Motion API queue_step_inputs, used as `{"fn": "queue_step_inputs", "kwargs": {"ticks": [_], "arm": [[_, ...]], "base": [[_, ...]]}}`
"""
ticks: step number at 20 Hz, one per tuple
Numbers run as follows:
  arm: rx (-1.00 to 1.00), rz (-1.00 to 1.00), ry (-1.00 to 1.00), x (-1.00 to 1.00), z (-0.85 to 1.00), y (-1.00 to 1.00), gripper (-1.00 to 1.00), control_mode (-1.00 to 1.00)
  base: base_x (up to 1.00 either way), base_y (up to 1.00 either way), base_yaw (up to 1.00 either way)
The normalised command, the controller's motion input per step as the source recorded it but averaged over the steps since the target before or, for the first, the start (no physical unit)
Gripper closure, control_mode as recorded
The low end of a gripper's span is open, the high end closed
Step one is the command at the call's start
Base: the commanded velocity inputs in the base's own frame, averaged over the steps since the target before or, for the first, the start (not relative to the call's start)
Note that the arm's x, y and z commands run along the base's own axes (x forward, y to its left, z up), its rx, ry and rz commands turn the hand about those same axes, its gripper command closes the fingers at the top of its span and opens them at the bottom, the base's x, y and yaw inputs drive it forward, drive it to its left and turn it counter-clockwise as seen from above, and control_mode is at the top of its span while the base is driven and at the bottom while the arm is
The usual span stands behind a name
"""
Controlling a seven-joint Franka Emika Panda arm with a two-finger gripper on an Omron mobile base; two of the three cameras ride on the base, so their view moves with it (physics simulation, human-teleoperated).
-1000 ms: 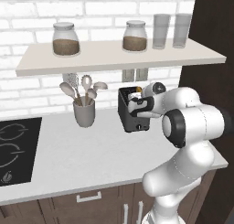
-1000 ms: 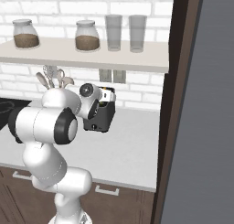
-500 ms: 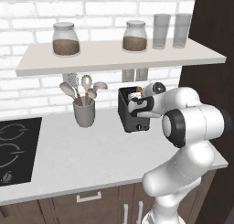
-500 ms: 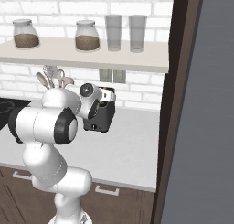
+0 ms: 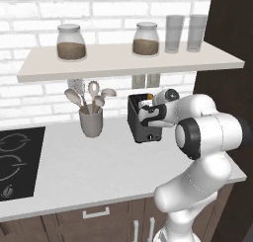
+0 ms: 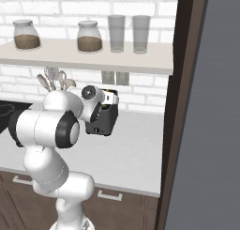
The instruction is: Start the toaster. Once the lever pops up, take the bread to the plate on the dining counter.
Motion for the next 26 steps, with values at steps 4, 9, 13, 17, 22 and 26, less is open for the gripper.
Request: {"fn": "queue_step_inputs", "kwargs": {"ticks": [4,9,13,17,22,26], "arm": [[0.00,0.00,0.00,0.00,0.00,0.00,1.00,-1.00],[0.00,0.00,0.00,0.00,0.07,0.00,1.00,-1.00],[0.00,0.00,0.00,0.00,0.04,0.00,1.00,-1.00],[0.00,0.00,0.00,0.00,0.03,0.00,1.00,-1.00],[0.00,0.00,0.00,0.00,0.12,-0.01,1.00,-1.00],[0.00,0.00,-0.02,-0.02,0.17,-0.08,1.00,-1.00]], "base": [[0.00,0.00,0.00],[0.00,0.00,0.00],[0.00,0.00,0.00],[0.00,0.00,0.00],[0.00,0.00,0.00],[0.00,0.00,0.00]]}}
